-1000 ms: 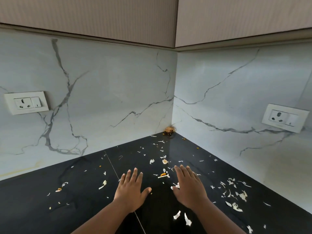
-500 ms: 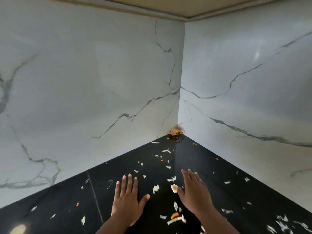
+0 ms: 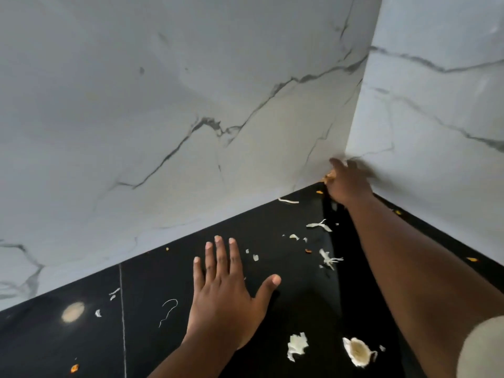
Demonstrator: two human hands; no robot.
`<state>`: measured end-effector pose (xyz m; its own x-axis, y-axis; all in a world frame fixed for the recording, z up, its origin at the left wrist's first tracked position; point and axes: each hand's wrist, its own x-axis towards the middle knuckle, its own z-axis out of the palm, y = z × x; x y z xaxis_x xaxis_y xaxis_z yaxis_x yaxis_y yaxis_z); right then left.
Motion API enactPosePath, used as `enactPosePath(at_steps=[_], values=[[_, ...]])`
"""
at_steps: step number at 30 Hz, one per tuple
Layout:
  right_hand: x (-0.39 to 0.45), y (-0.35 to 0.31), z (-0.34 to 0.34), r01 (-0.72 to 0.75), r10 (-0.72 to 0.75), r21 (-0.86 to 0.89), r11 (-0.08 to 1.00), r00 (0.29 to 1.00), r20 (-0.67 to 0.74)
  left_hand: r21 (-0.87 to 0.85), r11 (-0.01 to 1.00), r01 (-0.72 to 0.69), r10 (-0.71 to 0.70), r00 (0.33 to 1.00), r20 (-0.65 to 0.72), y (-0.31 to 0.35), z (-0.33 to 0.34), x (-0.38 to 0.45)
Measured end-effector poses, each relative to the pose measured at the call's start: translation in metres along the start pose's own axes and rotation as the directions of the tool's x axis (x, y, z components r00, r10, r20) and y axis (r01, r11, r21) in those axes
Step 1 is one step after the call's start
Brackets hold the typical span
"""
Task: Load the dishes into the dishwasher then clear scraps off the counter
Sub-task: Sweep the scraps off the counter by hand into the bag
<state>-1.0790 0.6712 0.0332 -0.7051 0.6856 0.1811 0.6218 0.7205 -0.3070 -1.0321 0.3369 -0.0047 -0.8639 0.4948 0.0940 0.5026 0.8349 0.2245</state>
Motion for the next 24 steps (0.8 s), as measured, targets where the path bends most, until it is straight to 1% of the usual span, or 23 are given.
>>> enactPosePath(at_steps=[2, 4, 7, 9, 12, 15, 17, 20, 24], values=[[0.003, -0.001, 0.007, -0.019, 0.02, -0.012, 1.0, 1.0, 0.022, -0.001, 1.0, -0.003, 0.003, 1.0, 0.0, -0.001, 0.002, 0.001], [-0.005, 0.003, 0.012, -0.009, 0.009, 0.004, 1.0, 1.0, -0.028, 0.013, 1.0, -0.003, 0.003, 1.0, 0.004, -0.003, 0.003, 0.001], [-0.041, 0.007, 0.0, 0.016, -0.002, 0.133, 0.991, 0.994, -0.107, 0.028, 1.0, 0.014, -0.015, 0.999, 0.03, -0.006, 0.003, 0.002], [-0.082, 0.008, -0.013, 0.066, -0.046, 0.225, 0.972, 0.995, -0.093, 0.018, 1.0, 0.026, -0.027, 0.999, 0.029, -0.007, 0.007, 0.004], [-0.171, 0.018, -0.046, 0.156, -0.149, 0.211, 0.965, 0.988, -0.046, -0.008, 1.0, 0.012, -0.012, 0.999, 0.044, -0.003, -0.002, -0.007], [-0.251, 0.03, -0.075, 0.181, -0.183, 0.214, 0.96, 0.983, -0.015, -0.078, 0.997, 0.009, -0.002, 0.996, 0.086, 0.005, -0.027, -0.037], [-0.293, 0.029, -0.09, 0.208, -0.212, 0.18, 0.961, 0.977, -0.002, -0.101, 0.993, -0.056, 0.066, 0.993, 0.1, 0.01, -0.047, -0.07], [-0.358, 0.017, -0.111, 0.223, -0.227, 0.105, 0.969, 0.974, 0.019, -0.044, 0.978, -0.203, 0.207, 0.973, 0.1, 0.012, -0.077, -0.138], [-0.422, -0.003, -0.133, 0.293, -0.297, 0.062, 0.954, 0.953, 0.054, 0.046, 0.965, -0.257, 0.253, 0.964, 0.077, 0.002, -0.106, -0.207]])
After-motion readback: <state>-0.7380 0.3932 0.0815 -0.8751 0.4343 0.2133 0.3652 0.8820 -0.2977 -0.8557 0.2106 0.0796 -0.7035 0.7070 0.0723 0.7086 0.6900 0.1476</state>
